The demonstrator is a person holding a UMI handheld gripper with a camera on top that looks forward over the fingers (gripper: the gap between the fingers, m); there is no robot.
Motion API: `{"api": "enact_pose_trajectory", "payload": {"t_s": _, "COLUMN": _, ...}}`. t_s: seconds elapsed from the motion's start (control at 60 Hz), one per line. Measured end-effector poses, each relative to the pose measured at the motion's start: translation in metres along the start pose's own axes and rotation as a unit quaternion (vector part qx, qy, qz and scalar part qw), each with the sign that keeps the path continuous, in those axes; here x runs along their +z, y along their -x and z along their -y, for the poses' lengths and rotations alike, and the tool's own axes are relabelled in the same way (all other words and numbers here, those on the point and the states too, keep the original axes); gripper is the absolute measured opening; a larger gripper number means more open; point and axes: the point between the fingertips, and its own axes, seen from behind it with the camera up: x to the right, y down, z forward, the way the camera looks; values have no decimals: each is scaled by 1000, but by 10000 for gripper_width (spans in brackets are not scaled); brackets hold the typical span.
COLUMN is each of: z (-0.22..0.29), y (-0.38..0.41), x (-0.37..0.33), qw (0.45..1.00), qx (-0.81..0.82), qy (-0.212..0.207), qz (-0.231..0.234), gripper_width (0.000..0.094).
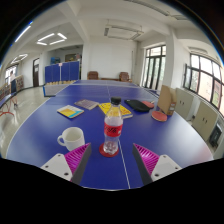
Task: Pour water
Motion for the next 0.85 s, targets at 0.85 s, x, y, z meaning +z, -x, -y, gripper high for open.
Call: {"api": "enact_pose_trajectory", "payload": {"t_s": 0.85, "z": -39, "y": 54, "x": -297, "qw": 999, "qx": 9, "qy": -19, "qz": -39, "gripper_width": 851}}
